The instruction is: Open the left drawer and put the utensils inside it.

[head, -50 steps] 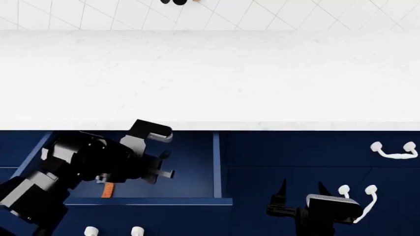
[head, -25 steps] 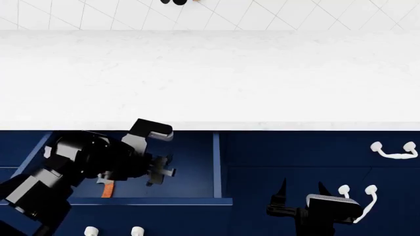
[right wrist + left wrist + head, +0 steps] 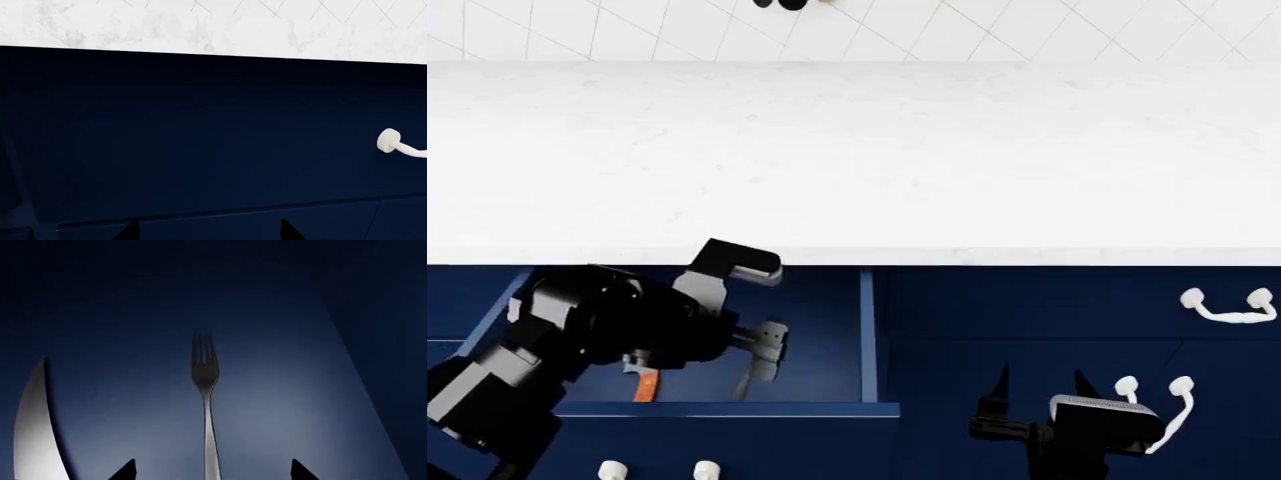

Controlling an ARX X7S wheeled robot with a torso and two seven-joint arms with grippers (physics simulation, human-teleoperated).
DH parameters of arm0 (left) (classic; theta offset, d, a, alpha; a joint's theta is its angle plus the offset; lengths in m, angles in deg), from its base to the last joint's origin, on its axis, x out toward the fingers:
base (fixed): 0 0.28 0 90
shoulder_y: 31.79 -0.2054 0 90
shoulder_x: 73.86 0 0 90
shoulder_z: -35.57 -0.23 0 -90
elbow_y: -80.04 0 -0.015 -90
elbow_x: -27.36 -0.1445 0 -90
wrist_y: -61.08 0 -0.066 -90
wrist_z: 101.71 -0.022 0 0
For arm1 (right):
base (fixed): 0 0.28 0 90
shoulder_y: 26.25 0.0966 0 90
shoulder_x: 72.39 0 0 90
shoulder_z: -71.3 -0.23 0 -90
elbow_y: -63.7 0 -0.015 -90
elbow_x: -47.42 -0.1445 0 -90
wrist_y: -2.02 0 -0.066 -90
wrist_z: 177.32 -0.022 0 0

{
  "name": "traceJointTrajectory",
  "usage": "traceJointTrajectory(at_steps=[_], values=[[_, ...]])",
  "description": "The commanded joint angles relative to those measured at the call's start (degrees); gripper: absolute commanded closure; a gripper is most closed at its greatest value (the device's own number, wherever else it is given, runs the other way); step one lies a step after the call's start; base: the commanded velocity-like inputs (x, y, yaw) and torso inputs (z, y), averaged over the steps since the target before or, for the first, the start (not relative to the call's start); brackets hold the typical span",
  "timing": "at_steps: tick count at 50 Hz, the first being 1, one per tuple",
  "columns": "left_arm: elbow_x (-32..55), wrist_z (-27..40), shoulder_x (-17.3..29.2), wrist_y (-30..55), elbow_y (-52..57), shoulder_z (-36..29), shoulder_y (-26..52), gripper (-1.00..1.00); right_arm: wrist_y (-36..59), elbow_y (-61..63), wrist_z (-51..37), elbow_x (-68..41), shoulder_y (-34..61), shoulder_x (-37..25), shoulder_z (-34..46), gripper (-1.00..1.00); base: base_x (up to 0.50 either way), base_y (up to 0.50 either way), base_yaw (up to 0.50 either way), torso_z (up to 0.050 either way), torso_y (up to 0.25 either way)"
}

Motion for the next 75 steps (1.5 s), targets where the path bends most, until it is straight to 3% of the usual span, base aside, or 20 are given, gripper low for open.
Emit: traceJointTrajectory(at_steps=[1, 16, 32, 44, 59, 69, 73, 75], values=[[1.3, 3.6, 2.8, 2.4, 9.2, 4.1, -1.1, -1.0, -0.1, 0.5, -0.1, 0.2, -0.3, 0.0, 0.0, -1.0, 0.0, 0.0, 0.0, 0.0, 0.0], [12.1, 17.0, 10.3, 4.2, 25.9, 11.7, -4.5, -1.0, -0.2, 0.5, -0.2, 0.1, -0.2, -0.1, 0.1, -1.0, 0.0, 0.0, 0.0, 0.0, 0.0], [18.0, 22.4, 14.9, 1.5, 36.4, 16.7, -6.8, -1.0, -0.2, 0.5, -0.3, 0.0, -0.2, -0.1, 0.3, -1.0, 0.0, 0.0, 0.0, 0.0, 0.0], [25.4, 31.2, 18.0, 1.7, 44.2, 19.5, -5.9, -1.0, -0.3, 0.5, -0.3, -0.1, -0.2, -0.2, 0.4, -1.0, 0.0, 0.0, 0.0, 0.0, 0.0], [31.7, 36.7, 27.7, -6.1, 61.6, 28.4, -12.5, -1.0, -0.3, 0.5, -0.4, -0.2, -0.2, -0.3, 0.5, -1.0, 0.0, 0.0, 0.0, 0.0, 0.0], [30.2, 29.1, 39.6, -14.2, 70.6, 39.9, -22.8, -1.0, -0.3, 0.4, -0.5, -0.2, -0.2, -0.3, 0.6, -1.0, 0.0, 0.0, 0.0, 0.0, 0.0], [29.1, 24.6, 47.2, -21.9, 73.4, 49.7, -34.5, -1.0, -0.3, 0.4, -0.5, -0.2, -0.1, -0.3, 0.6, -1.0, 0.0, 0.0, 0.0, 0.0, 0.0], [28.3, 22.8, 50.1, -25.4, 74.5, 58.0, -43.9, -1.0, -0.3, 0.4, -0.5, -0.3, -0.1, -0.3, 0.6, -1.0, 0.0, 0.0, 0.0, 0.0, 0.0]])
